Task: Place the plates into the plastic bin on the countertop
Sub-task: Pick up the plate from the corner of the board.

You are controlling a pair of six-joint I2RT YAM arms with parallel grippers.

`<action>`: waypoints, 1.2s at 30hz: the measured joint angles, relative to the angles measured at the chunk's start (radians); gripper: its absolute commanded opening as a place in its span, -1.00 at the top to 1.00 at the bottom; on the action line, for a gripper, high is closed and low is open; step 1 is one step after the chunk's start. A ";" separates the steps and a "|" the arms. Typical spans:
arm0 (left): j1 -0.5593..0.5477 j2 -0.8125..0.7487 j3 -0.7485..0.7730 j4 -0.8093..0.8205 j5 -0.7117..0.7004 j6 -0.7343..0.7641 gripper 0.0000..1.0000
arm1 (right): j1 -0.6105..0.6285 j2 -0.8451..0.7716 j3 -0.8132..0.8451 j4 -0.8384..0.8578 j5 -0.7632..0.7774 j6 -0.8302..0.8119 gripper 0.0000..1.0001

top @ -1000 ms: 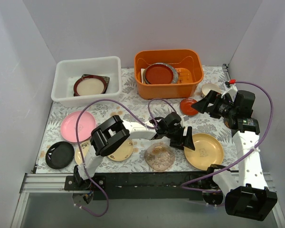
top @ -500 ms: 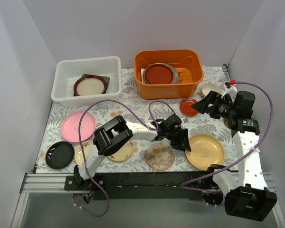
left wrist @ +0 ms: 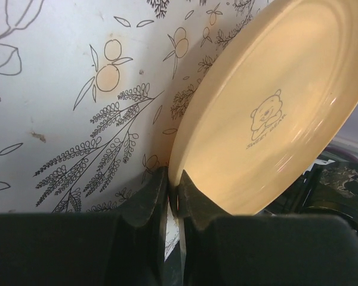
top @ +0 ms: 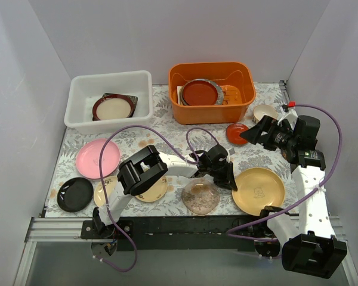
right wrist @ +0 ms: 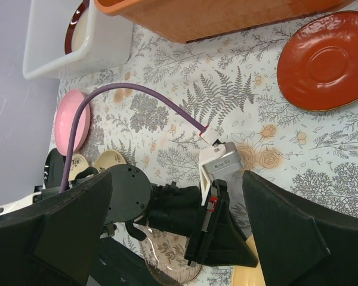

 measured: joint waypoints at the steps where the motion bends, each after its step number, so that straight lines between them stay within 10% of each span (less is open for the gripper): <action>1: 0.000 0.000 0.000 0.000 -0.002 -0.002 1.00 | 0.000 -0.001 -0.002 0.001 0.000 0.000 -0.94; 36: 0.060 -0.132 0.024 -0.207 -0.112 0.079 1.00 | -0.014 -0.020 -0.010 0.001 -0.005 0.002 -0.96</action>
